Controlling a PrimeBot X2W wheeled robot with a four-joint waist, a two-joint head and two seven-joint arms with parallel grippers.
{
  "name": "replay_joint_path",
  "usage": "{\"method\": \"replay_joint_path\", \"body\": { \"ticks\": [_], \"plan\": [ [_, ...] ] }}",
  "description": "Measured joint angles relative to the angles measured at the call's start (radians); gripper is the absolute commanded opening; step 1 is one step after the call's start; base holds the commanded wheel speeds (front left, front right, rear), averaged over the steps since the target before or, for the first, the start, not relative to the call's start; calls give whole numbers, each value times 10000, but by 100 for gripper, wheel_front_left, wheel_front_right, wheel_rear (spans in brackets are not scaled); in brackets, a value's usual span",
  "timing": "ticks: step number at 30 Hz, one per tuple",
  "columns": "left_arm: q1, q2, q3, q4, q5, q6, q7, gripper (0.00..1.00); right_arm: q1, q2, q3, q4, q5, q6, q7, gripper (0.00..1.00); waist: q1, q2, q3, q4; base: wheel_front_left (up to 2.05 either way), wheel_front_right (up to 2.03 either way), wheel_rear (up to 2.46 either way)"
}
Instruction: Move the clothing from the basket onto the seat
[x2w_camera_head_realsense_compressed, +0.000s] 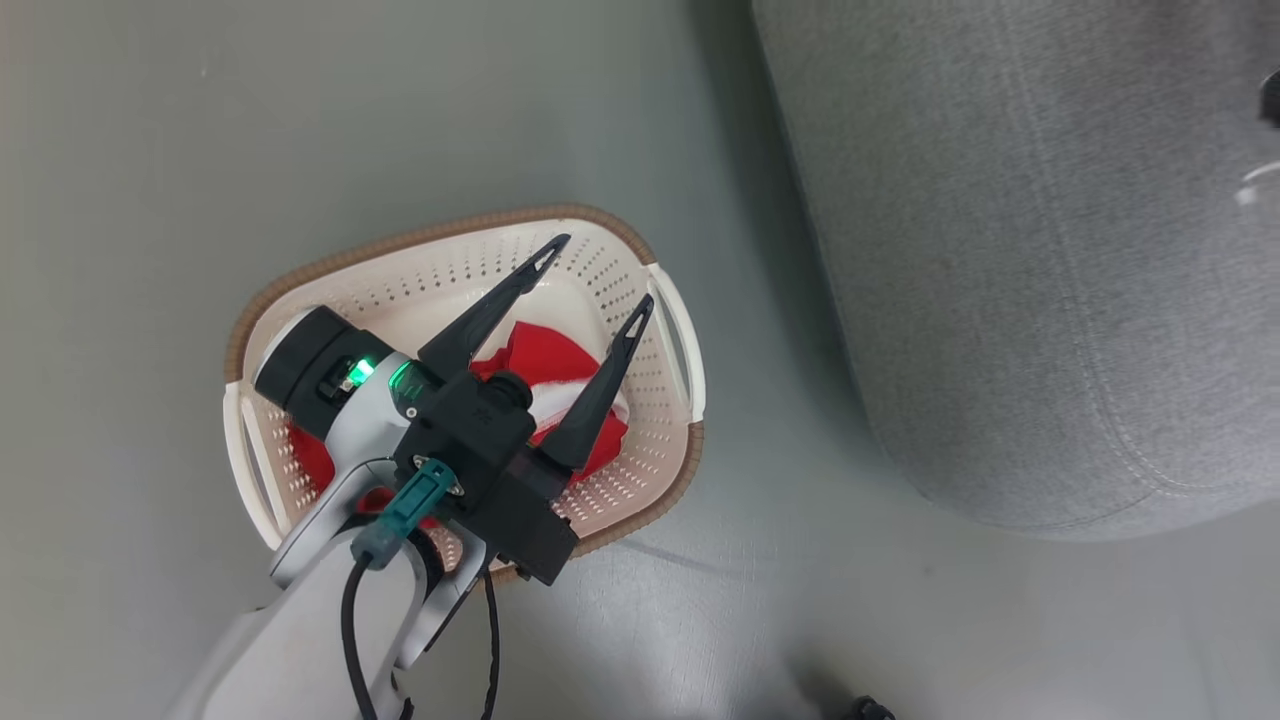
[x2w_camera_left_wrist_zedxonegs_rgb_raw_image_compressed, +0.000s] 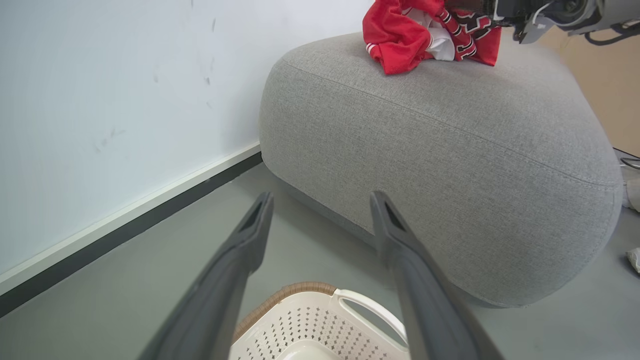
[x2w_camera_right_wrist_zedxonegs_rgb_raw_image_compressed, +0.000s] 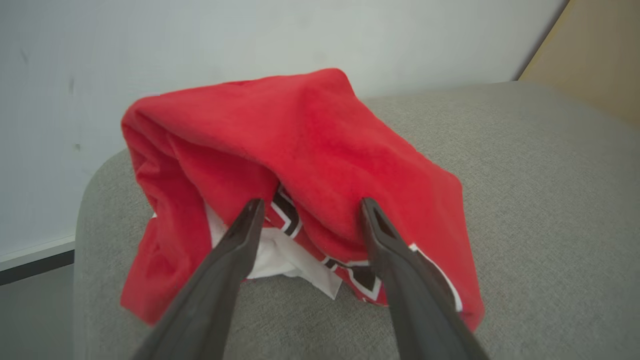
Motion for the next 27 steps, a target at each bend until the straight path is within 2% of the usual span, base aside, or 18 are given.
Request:
{"method": "replay_joint_path", "body": {
  "ticks": [9, 14, 27],
  "plan": [
    [405, -44, 144, 568, -295, 0, -430, 100, 567, 608, 27, 253, 6, 263, -82, 100, 0, -2, -814, -271, 0, 0, 0],
    [592, -249, 357, 849, -654, 92, -754, 100, 919, 658, 190, 167, -178, 374, -86, 100, -1, -2, -1480, -385, 0, 0, 0],
    [1766, -518, 1363, 1653, -1492, 717, -1770, 100, 2580, 1511, 596, -1074, -454, 629, -88, 100, -3, -3, -3345, -217, 0, 0, 0]
  ]
}}
